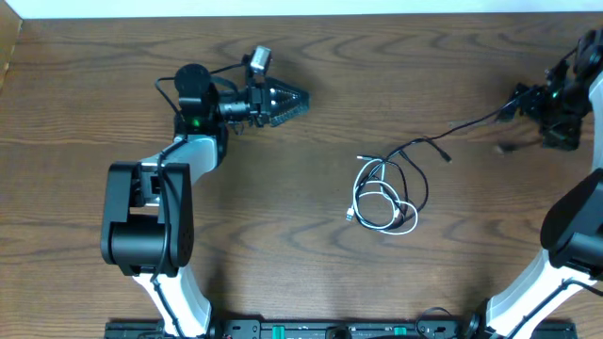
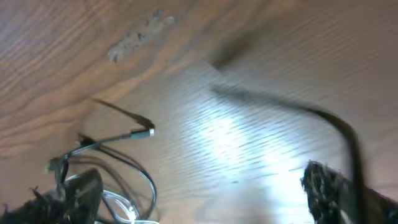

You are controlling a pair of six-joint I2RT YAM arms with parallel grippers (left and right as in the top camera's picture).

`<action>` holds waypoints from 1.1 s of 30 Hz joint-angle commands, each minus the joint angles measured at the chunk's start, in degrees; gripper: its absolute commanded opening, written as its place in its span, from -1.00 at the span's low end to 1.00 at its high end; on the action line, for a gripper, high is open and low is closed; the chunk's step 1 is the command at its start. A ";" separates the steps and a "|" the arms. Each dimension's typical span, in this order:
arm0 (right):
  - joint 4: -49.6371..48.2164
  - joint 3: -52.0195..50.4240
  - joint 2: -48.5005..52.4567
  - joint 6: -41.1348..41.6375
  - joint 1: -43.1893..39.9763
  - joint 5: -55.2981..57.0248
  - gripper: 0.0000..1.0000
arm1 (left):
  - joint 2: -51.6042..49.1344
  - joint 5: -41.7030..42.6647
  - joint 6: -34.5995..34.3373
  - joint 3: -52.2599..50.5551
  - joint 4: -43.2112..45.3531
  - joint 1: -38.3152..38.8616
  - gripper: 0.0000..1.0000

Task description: Untangle cables

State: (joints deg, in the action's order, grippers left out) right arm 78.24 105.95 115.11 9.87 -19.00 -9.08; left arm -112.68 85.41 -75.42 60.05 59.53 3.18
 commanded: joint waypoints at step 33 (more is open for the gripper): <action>19.34 -1.88 20.02 2.23 9.14 23.17 0.99 | 15.82 -65.79 60.22 3.98 -82.31 9.42 0.07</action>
State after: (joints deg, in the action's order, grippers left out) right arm 97.01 104.71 132.07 5.76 -11.18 3.29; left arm -96.33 26.15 -20.03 63.48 -21.47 12.19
